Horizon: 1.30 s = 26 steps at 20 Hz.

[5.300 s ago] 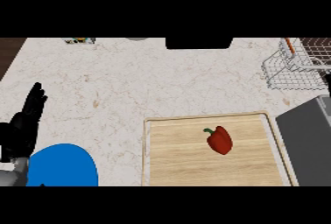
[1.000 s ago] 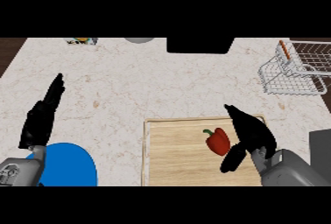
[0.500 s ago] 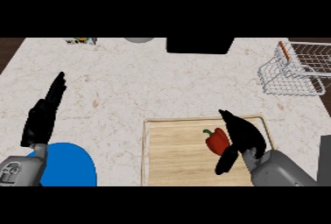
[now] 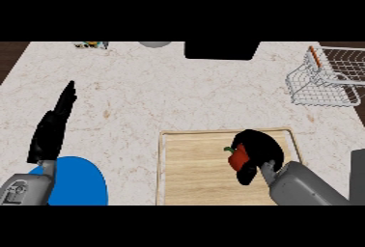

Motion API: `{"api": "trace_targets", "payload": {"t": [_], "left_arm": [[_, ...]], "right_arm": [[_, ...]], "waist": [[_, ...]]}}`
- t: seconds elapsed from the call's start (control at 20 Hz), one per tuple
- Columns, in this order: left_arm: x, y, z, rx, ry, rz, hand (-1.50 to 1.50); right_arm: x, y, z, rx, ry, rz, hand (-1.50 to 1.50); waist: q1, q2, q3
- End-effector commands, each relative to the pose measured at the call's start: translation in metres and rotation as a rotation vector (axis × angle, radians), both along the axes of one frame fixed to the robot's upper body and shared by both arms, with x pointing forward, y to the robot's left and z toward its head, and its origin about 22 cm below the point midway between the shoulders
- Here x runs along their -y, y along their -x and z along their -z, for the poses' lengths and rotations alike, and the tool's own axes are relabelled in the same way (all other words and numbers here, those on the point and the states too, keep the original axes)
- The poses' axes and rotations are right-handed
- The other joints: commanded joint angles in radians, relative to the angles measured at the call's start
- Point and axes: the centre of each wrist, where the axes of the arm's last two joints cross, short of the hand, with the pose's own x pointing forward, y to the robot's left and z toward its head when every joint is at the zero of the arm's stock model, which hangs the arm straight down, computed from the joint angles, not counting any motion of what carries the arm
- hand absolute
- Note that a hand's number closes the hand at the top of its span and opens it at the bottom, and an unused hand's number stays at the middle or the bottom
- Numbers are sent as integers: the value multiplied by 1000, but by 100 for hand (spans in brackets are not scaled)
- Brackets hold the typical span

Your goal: Pick the bell pepper from the tray and place it in the tiered basket

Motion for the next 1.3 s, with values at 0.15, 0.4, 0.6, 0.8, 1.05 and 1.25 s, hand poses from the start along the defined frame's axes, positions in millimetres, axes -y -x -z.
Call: {"api": "trace_targets", "payload": {"t": [0.15,0.4,0.6,0.8,1.05,1.25], "left_arm": [[-1,-6,-4,3,-4,-16,0],[-6,7,-2,-8,-21,-15,0],[-2,13,-1,-8,17,20,0],[-11,7,5,-8,-7,0,0],[-9,3,-1,-11,-6,-30,0],[-16,1,-4,-2,2,-44,0]], "right_arm": [[-11,-5,8,-2,-84,28,150],[-16,2,-13,42,-184,92,150],[-19,-20,-16,217,-148,-1,150],[-44,-11,-15,399,-204,-38,150],[-31,-22,-80,674,-379,101,150],[-19,-18,-117,920,-374,123,150]], "waist": [[-7,8,37],[-11,1,37],[15,7,38],[0,7,37],[-27,-2,37],[-29,-2,37]]}}
